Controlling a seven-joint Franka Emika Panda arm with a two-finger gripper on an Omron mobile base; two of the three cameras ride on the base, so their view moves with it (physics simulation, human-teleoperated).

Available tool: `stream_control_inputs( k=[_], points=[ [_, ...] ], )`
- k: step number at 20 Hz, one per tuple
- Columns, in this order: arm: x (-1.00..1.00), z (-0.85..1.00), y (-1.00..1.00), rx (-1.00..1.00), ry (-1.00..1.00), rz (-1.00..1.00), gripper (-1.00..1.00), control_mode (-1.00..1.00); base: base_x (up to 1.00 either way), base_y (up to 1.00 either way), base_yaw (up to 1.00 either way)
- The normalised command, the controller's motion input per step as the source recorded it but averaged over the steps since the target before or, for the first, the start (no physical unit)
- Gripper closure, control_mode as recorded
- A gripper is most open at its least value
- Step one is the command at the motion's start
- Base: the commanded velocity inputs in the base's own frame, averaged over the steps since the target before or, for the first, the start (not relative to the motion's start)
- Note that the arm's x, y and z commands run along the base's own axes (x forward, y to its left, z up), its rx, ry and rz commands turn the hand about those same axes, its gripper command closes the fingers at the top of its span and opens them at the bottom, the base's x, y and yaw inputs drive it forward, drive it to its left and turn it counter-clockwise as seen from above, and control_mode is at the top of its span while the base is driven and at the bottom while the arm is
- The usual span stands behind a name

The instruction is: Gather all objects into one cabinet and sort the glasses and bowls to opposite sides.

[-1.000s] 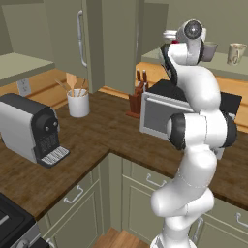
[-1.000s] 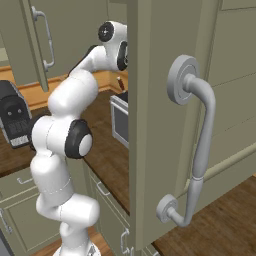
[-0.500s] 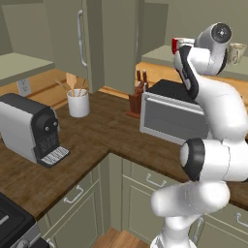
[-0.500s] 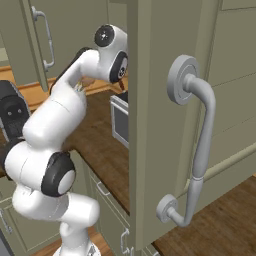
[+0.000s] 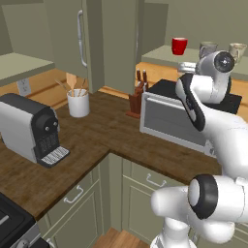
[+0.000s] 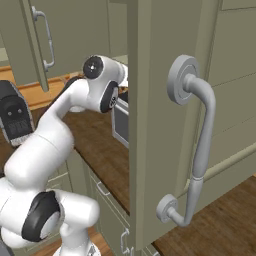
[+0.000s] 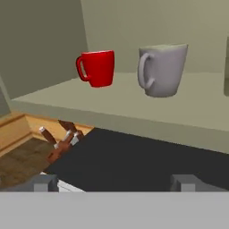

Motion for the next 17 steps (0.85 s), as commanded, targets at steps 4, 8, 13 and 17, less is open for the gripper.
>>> stream_control_inputs(
  k=[4, 8, 13, 17],
  points=[
    [-1.0, -0.14, 0.03, 0.28, 0.22, 0.0, -1.0, -1.0, 0.0, 0.0, 0.0],
    [-1.0, -0.32, 0.05, 0.24, 0.12, 0.0, -1.0, -1.0, 0.0, 0.0, 0.0],
    [-1.0, -0.44, 0.14, 0.18, 0.03, 0.0, -1.0, -1.0, 0.0, 0.0, 0.0],
    [-1.0, -0.51, 0.24, 0.12, 0.0, 0.0, -1.0, -1.0, 0.0, 0.0, 0.0]
  ],
)
